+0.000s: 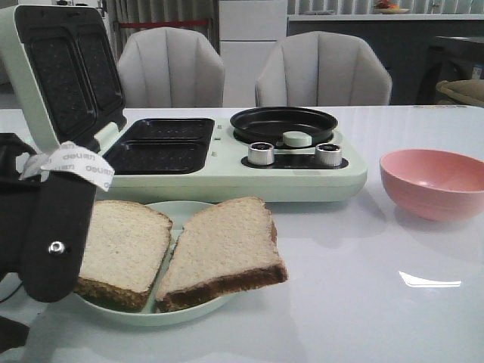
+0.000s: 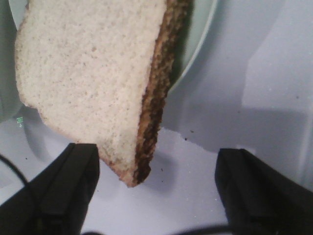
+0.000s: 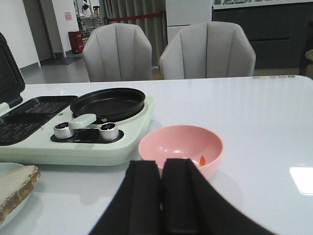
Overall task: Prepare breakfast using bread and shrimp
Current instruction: 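Reach the left gripper down to the bread slice nearest the sandwich maker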
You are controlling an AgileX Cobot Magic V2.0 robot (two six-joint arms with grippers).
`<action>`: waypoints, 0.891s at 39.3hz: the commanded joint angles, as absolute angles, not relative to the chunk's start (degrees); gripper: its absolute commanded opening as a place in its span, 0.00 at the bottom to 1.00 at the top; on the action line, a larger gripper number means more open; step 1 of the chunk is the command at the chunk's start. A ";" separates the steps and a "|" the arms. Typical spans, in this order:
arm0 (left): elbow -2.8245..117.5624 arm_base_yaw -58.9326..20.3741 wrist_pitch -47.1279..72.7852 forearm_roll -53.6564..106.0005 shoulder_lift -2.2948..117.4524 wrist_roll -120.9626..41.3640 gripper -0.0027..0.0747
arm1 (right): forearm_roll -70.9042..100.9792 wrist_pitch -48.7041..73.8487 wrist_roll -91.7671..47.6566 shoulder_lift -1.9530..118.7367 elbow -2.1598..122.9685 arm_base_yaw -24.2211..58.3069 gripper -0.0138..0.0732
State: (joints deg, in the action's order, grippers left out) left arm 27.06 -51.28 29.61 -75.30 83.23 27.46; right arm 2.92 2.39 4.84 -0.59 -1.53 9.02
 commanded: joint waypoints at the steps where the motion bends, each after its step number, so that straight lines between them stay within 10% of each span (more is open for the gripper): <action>1: 28.08 -49.62 30.42 -78.01 83.09 28.38 0.74 | 2.78 -2.52 4.38 -1.84 -0.57 8.74 0.33; 35: 28.29 -41.29 21.27 -94.72 83.62 35.04 0.74 | 2.78 -2.52 4.38 -1.84 -0.57 8.74 0.33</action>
